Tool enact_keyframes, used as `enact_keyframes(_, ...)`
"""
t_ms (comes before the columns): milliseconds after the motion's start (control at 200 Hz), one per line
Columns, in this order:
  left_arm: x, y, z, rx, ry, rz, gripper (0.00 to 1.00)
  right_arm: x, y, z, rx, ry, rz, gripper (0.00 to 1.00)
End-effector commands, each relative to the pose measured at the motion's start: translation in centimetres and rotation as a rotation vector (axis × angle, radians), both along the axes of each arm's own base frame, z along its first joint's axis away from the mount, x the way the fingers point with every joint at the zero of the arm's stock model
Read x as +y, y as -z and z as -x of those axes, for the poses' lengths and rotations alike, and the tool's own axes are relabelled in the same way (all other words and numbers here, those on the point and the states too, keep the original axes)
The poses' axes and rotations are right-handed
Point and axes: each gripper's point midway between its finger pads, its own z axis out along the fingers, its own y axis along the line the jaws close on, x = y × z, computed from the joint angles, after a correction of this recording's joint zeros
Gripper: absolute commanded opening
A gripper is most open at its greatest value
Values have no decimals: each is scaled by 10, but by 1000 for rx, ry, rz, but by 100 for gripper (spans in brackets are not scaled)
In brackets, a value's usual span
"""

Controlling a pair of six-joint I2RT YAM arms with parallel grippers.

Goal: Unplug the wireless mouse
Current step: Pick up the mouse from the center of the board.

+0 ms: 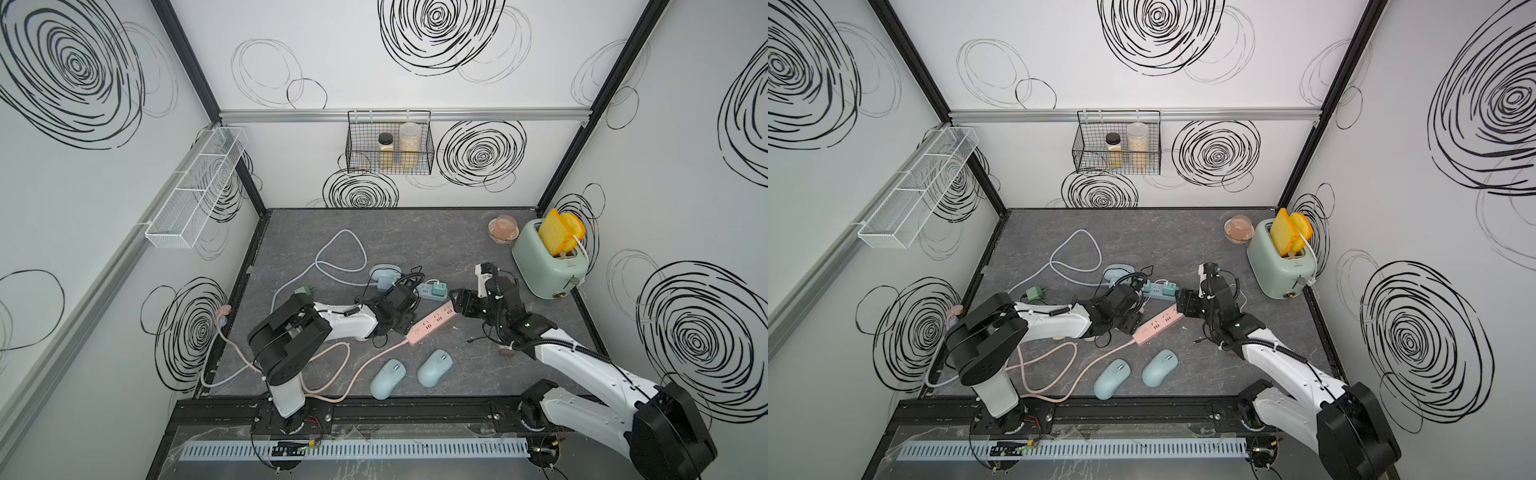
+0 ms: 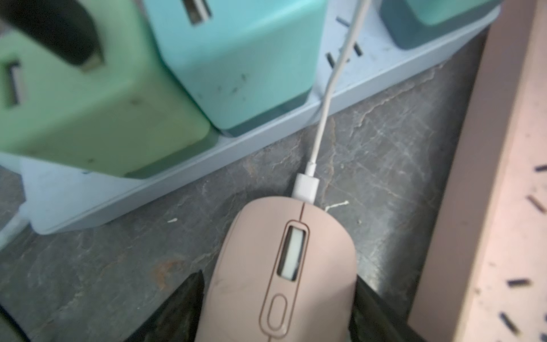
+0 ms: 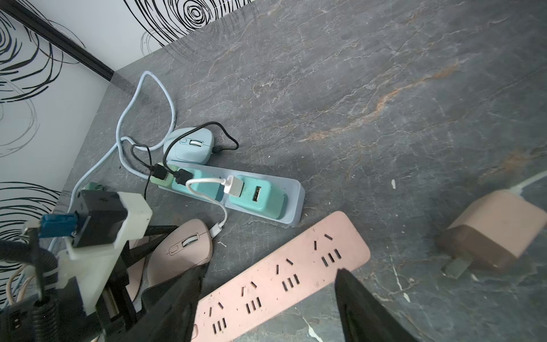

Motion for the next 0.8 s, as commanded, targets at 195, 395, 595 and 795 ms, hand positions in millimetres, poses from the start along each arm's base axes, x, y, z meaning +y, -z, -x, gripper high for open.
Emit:
enact_keyframes(195, 2, 4, 11, 21, 6, 6, 64, 22, 0, 3, 2, -61, 2, 78)
enact_keyframes(395, -8, -11, 16, -17, 41, 70, 43, 54, -4, 13, -23, -149, -46, 75)
enact_keyframes(595, -24, -26, 18, -56, 92, 137, 2, 83, -4, 20, 2, -205, -123, 67)
enact_keyframes(795, -33, -49, 26, -127, 132, 240, 0, 98, 7, 20, 70, -198, -203, 62)
